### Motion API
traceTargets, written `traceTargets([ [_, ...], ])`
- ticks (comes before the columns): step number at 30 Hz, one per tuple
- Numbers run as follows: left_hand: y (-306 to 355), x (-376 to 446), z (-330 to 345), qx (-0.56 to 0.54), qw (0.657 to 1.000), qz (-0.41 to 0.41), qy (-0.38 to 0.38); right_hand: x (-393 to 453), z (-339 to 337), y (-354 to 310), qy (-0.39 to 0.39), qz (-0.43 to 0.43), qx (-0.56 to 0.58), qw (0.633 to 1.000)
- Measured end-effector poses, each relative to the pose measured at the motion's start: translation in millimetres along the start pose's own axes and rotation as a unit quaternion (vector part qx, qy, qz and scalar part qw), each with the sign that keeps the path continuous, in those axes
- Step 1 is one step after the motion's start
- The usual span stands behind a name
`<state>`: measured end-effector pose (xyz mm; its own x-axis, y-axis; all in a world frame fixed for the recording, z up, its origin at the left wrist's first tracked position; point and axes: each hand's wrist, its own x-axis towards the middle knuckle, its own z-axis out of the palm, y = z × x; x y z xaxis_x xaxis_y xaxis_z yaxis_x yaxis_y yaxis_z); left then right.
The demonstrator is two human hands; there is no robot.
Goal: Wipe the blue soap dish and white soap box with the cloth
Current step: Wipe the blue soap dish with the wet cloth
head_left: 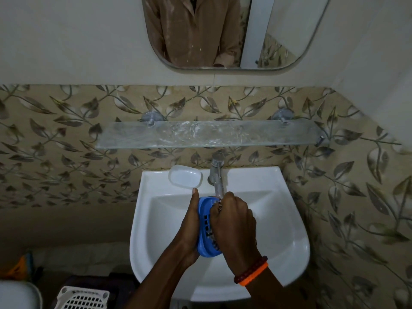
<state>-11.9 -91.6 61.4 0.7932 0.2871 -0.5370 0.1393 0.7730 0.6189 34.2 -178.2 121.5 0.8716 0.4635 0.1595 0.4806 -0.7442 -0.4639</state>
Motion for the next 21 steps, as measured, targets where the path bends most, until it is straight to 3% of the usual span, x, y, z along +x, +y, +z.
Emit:
traceTargets([
  [7,6,-5,-5,-0.008,1.000,0.000,0.004,8,1,-8,-0.008,-0.045,0.143,0.989],
  [16,8,-4,-5,0.015,0.999,0.019,0.022,6,11,-5,-0.021,-0.006,0.033,0.999],
  [21,13,-8,-5,0.033,0.999,0.027,0.030,12,8,1,-0.040,0.002,0.081,0.996],
])
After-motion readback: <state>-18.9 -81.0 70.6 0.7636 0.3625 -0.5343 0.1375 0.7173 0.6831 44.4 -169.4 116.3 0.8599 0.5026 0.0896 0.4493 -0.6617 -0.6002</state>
